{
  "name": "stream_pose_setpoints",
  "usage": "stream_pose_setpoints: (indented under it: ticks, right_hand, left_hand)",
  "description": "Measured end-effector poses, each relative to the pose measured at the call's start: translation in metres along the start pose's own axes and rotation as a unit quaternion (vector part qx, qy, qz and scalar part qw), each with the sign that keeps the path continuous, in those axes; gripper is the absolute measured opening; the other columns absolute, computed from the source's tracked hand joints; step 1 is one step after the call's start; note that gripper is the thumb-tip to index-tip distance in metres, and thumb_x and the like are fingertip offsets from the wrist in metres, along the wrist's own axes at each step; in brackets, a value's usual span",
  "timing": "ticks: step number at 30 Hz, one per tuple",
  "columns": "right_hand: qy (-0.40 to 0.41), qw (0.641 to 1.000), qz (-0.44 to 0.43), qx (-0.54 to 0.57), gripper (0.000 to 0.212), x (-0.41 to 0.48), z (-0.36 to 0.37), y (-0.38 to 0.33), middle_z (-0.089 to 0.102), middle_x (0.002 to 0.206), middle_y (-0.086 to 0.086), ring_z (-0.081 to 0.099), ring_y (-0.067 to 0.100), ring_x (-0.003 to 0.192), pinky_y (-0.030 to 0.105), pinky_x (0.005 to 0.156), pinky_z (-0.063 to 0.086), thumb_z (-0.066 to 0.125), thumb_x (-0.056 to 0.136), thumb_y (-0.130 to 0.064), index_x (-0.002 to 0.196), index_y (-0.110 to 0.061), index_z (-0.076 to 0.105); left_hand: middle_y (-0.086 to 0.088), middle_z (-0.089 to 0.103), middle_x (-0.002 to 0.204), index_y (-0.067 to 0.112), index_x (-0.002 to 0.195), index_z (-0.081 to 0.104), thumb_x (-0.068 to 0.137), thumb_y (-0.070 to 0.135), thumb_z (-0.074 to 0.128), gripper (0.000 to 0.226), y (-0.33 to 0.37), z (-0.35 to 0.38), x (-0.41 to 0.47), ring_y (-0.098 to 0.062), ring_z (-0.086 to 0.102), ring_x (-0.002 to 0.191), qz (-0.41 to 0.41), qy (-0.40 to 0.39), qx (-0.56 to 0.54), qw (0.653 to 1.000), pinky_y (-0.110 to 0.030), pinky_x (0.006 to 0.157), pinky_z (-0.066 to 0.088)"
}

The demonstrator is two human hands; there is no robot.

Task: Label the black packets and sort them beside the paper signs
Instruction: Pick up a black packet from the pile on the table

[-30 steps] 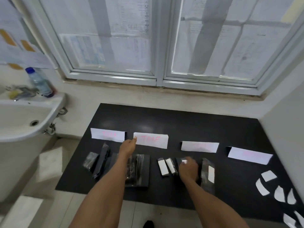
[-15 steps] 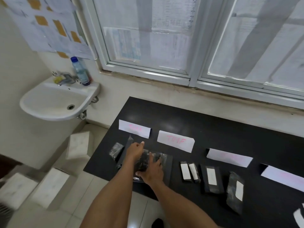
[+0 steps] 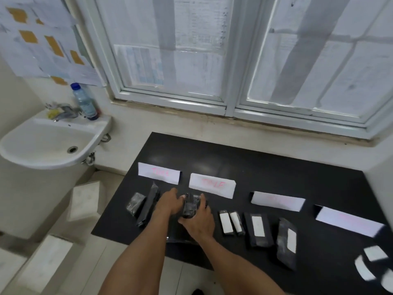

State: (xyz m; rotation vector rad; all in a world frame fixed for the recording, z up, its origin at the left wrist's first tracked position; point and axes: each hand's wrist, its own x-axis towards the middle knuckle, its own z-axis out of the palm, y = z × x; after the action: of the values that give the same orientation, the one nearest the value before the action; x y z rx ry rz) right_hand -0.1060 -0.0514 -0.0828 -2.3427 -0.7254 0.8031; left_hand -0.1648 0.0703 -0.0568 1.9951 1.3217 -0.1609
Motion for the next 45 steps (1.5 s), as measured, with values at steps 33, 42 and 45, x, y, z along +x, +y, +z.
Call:
stream_pose_setpoints:
  ticks: [33,42,45]
  right_hand:
    - [0.356,0.83,0.384,0.194,0.028,-0.162,-0.321,0.448,0.064,0.107,-0.001,0.061,0.026,0.095,0.035,0.084,0.051,0.052,0.089,-0.031,0.117,-0.031,0.055]
    - [0.286,0.869,0.382,0.13,0.025,-0.156,-0.311,0.48,0.057,0.124,0.007,0.055,0.027,0.111,0.032,0.093,0.041,0.043,0.096,-0.015,0.119,-0.016,0.051]
    - [0.278,0.874,0.391,0.076,0.028,-0.154,-0.316,0.477,0.062,0.113,0.011,0.058,0.03,0.103,0.036,0.09,0.044,0.037,0.093,-0.008,0.115,-0.014,0.053]
  left_hand:
    - [-0.011,0.062,0.081,0.004,0.075,0.062,0.094,0.034,0.059,0.036,0.416,0.356,-0.125,-0.026,0.059,0.078,0.177,-0.23,-0.129,0.948,-0.036,0.077,0.05]
    - [-0.003,0.057,0.069,0.009,0.064,0.056,0.094,0.034,0.058,0.039,0.42,0.378,-0.12,-0.022,0.056,0.07,0.168,-0.221,-0.095,0.956,-0.027,0.061,0.043]
    - [-0.003,0.057,0.069,0.01,0.065,0.056,0.095,0.034,0.058,0.038,0.419,0.379,-0.119,-0.017,0.055,0.066,0.164,-0.221,-0.093,0.957,-0.025,0.055,0.041]
